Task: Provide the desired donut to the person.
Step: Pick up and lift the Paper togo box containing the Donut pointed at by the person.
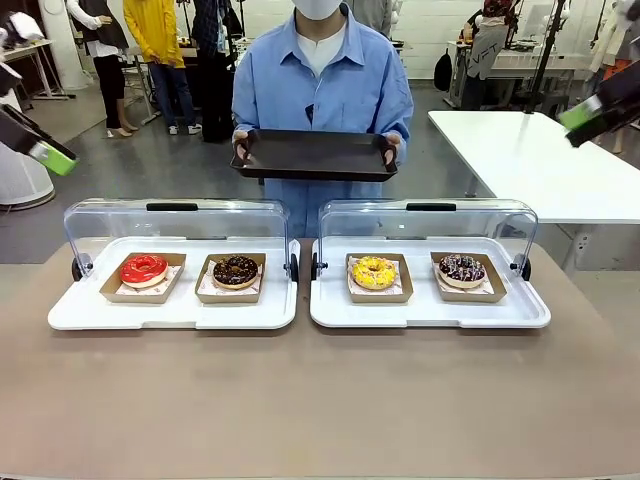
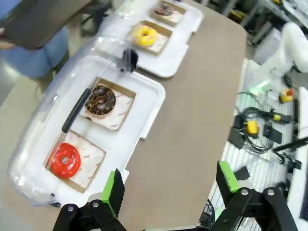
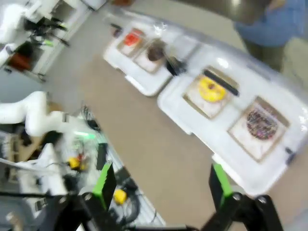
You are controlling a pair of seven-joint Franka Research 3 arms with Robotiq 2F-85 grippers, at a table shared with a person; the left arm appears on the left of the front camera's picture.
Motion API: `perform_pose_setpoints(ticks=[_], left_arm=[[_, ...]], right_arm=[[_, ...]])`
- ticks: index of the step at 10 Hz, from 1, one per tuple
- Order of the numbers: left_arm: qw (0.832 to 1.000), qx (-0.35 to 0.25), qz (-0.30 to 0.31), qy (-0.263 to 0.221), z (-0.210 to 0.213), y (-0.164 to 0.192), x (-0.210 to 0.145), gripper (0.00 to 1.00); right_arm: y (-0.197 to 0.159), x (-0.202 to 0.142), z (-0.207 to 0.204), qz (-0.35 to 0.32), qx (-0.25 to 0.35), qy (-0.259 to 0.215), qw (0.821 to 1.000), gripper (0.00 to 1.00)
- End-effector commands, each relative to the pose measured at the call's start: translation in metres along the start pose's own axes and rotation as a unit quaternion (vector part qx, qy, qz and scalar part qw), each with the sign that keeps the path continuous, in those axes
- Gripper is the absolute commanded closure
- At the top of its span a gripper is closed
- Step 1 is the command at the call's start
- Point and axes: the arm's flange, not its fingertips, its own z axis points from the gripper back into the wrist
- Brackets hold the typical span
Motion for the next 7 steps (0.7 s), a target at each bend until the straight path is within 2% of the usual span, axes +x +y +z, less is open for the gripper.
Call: perform_pose_setpoints(ticks=[1,2,4,5,7], left_arm=[[0.998,-0.036,-0.046,-0.024,0.015,0.039,-0.008,0.0],[0.996,-0.035,-0.058,-0.065,0.024,0.055,-0.027,0.0],[0.989,-0.04,-0.085,-0.116,0.032,0.076,-0.054,0.0],[0.982,-0.05,-0.118,-0.14,0.034,0.082,-0.066,0.0],[0.975,-0.047,-0.138,-0.166,0.038,0.088,-0.079,0.0]], right_arm=[[-0.031,0.007,0.009,0.039,0.079,-0.017,0.996,0.0],[-0.046,0.0,0.015,0.057,0.081,-0.037,0.994,0.0],[-0.069,-0.015,0.023,0.117,0.095,-0.071,0.986,0.0],[-0.079,-0.022,0.024,0.137,0.088,-0.082,0.983,0.0],[-0.095,-0.034,0.029,0.128,0.091,-0.112,0.981,0.0]])
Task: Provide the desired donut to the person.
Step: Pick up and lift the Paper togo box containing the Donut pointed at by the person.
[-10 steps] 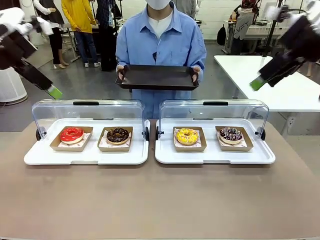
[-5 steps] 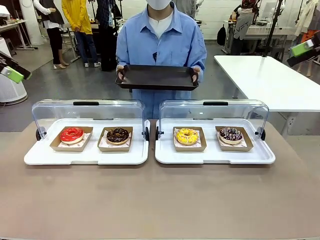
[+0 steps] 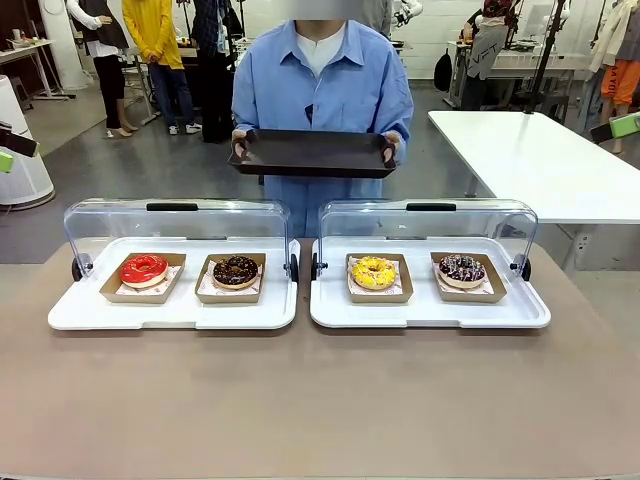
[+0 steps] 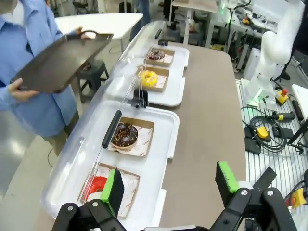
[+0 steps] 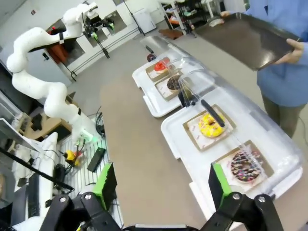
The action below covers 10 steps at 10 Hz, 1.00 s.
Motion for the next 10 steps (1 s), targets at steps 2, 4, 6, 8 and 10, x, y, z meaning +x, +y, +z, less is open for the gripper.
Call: perform_pose_setpoints(ticks=[2,4,6,8,10], left_arm=[[0.999,-0.009,-0.003,-0.032,0.008,0.012,-0.008,0.0],[0.999,-0.013,0.001,-0.048,0.013,0.014,-0.014,0.0],[0.998,-0.014,-0.001,-0.055,0.011,0.012,-0.01,0.0],[0.999,-0.011,-0.005,-0.053,0.011,0.012,-0.009,0.0],[0.998,-0.008,-0.001,-0.056,0.01,0.01,-0.008,0.0]], right_arm=[[-0.015,-0.008,0.009,0.013,0.006,-0.024,1.0,0.0],[-0.018,-0.025,0.018,0.045,0.017,-0.009,0.999,0.0],[-0.019,-0.037,0.024,0.076,0.03,0.006,0.997,0.0],[-0.019,-0.045,0.029,0.086,0.027,0.012,0.996,0.0],[-0.018,-0.048,0.03,0.085,0.027,0.013,0.996,0.0]])
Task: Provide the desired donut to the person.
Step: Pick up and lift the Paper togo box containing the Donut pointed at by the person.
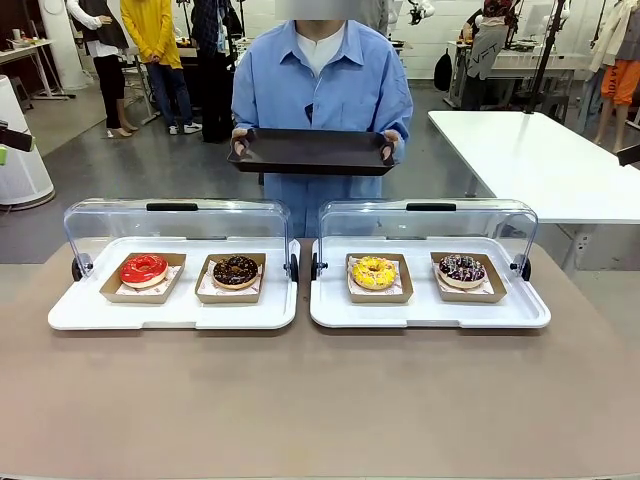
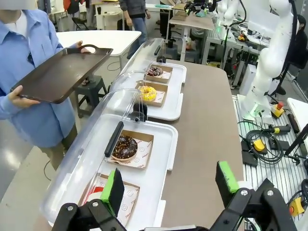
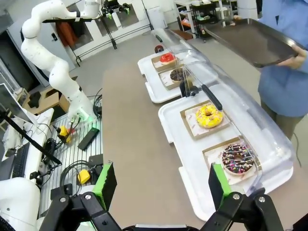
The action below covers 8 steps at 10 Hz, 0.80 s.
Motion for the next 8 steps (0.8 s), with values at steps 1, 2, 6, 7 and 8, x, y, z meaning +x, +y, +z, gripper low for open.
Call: perform_pose_setpoints(ticks=[1,2,6,7,8], left_arm=[[1.0,0.005,-0.013,-0.008,0.0015,-0.0023,0.0007,0.0],[1.0,0.0,0.0,0.0,0.0,0.0,0.0,0.0],[1.0,0.0,0.0,0.0,0.0,0.0,0.0,0.0],[1.0,0.0,0.0,0.0,0.0,0.0,0.0,0.0],[1.0,0.0,0.0,0.0,0.0,0.0,0.0,0.0]], right_arm=[[-0.0036,0.0016,0.0026,0.01,0.008,0.012,1.0,0.0],[-0.0034,0.005,0.0002,0.011,0.008,0.018,1.0,0.0],[-0.0003,-0.0004,-0.0004,0.0,0.001,0.001,1.0,0.0],[-0.0003,-0.0004,-0.0004,0.0,0.001,0.001,1.0,0.0],[-0.0003,-0.0004,-0.0004,0.0,0.001,0.001,1.0,0.0]])
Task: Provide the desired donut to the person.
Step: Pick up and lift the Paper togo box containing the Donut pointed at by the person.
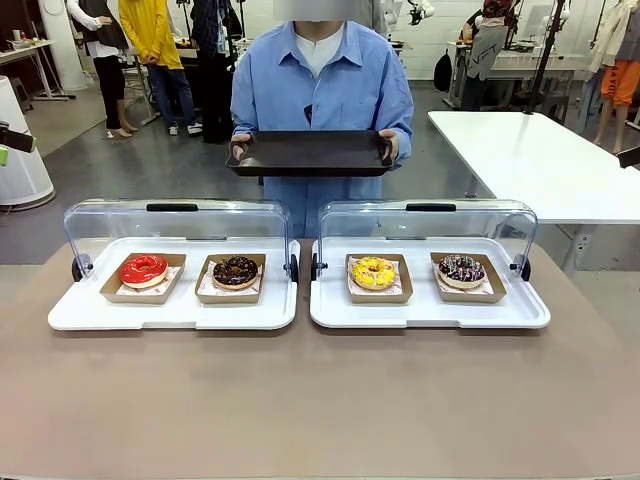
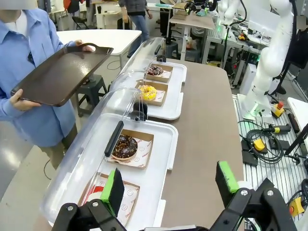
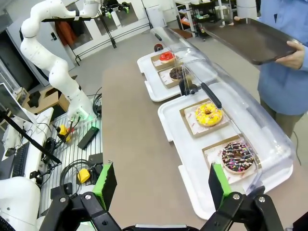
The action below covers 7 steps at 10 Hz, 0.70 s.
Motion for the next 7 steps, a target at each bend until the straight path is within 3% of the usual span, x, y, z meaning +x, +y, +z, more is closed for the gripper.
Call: perform_pose_setpoints(ticks=[1,7], left_arm=[[1.0,0.0,-0.001,-0.003,0.001,0.0,-0.0003,0.0],[1.0,0.0,-0.001,-0.003,0.001,0.0,-0.0003,0.0]], right_arm=[[-0.0001,-0.0001,-0.0009,0.0,0.001,-0.001,1.0,0.0],[-0.0001,-0.0001,-0.0009,0.0,0.001,-0.001,1.0,0.0]])
